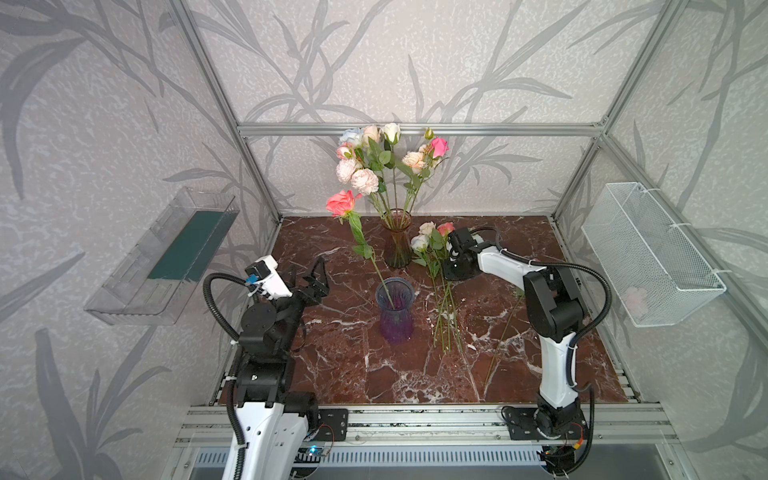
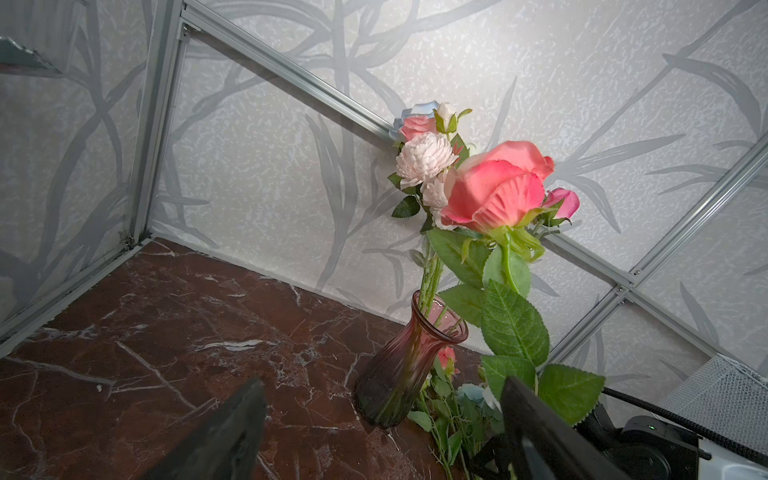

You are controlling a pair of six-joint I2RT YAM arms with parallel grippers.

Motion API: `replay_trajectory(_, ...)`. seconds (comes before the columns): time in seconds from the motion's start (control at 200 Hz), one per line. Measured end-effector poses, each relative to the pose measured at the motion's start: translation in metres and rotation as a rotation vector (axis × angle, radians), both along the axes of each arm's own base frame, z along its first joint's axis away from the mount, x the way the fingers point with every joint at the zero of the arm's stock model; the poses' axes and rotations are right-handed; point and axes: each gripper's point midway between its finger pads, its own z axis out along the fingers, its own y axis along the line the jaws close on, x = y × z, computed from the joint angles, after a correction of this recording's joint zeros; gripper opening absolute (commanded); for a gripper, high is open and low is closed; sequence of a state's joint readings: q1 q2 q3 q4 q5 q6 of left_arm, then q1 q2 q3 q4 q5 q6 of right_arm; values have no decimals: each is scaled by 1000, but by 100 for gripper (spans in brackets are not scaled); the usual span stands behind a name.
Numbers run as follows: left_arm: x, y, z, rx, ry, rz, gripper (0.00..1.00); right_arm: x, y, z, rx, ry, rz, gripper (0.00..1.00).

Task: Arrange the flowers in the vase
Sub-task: 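Move the right gripper down to the flower pile and grasp a pink rose stem, then lift the pink rose upright with the right gripper toward the blue-purple vase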

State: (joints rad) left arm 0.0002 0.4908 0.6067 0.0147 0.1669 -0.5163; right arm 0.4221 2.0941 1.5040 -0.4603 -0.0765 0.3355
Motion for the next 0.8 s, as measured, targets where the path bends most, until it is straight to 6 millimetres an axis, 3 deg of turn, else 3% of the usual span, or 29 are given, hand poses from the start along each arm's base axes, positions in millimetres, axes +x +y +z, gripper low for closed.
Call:
replay_trajectory(0.13, 0, 0, 0, 0, 0, 0, 89, 5, 3, 1, 12, -7, 6, 18)
replay_trajectory(0.245, 0, 0, 0, 0, -1, 0, 89, 7, 6, 2, 19, -5, 11, 26)
replay_trajectory(0.31, 0, 0, 0, 0, 0, 0, 89, 9, 7, 3, 21, 0, 16, 26)
replay_trajectory(0.485, 0, 0, 0, 0, -2, 0, 89, 17, 11, 0, 20, 5, 22, 5)
replay_trajectory(0.6, 0, 0, 0, 0, -2, 0, 89, 10, 9, -4, 20, 15, 16, 2)
replay_trajectory(0.71, 0, 0, 1, 0, -2, 0, 89, 2, 5, 12, 30, -3, 15, 1)
replay_trajectory(0.8, 0, 0, 1, 0, -2, -1, 89, 0, 5, 44, 65, -60, 12, 1)
